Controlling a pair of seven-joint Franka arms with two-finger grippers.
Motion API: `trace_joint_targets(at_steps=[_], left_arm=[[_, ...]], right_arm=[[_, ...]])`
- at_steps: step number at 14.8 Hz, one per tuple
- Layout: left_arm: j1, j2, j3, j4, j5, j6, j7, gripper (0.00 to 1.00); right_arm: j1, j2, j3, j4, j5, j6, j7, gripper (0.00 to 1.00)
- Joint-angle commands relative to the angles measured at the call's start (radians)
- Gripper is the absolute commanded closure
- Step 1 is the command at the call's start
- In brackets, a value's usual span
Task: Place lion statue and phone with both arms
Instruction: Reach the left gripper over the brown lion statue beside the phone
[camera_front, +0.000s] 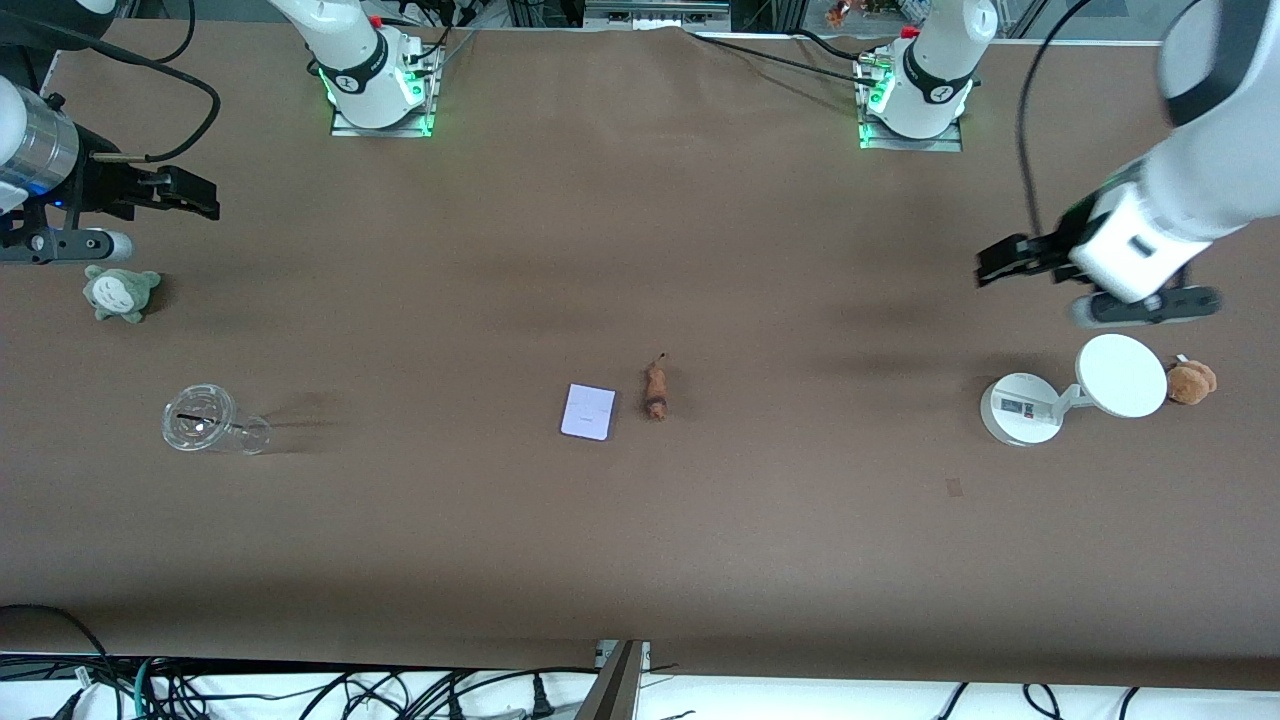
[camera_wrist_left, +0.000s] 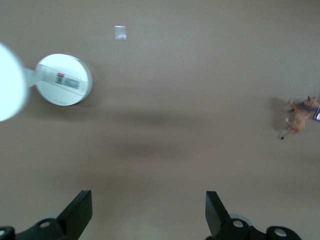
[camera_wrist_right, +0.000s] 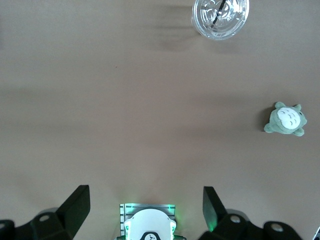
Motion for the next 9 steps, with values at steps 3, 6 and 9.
trace_joint_targets(at_steps=[3,6,9], left_arm=[[-0.002,0.045,-0.115,-0.135,-0.012,0.226,-0.189,0.00],[-0.053,0.163,-0.181,-0.129,-0.007,0.385,-0.371,0.00],[-0.180,0.288,-0.178,-0.089,0.002,0.529,-0.552,0.00]], right_arm=[[-0.007,-0.006,0.008,-0.001,0.015,-0.009,0.016,0.00],[-0.007,-0.006,0.006,-0.001,0.015,-0.009,0.016,0.00],[-0.007,-0.006,0.006,-0.001,0.015,-0.009,0.016,0.00]])
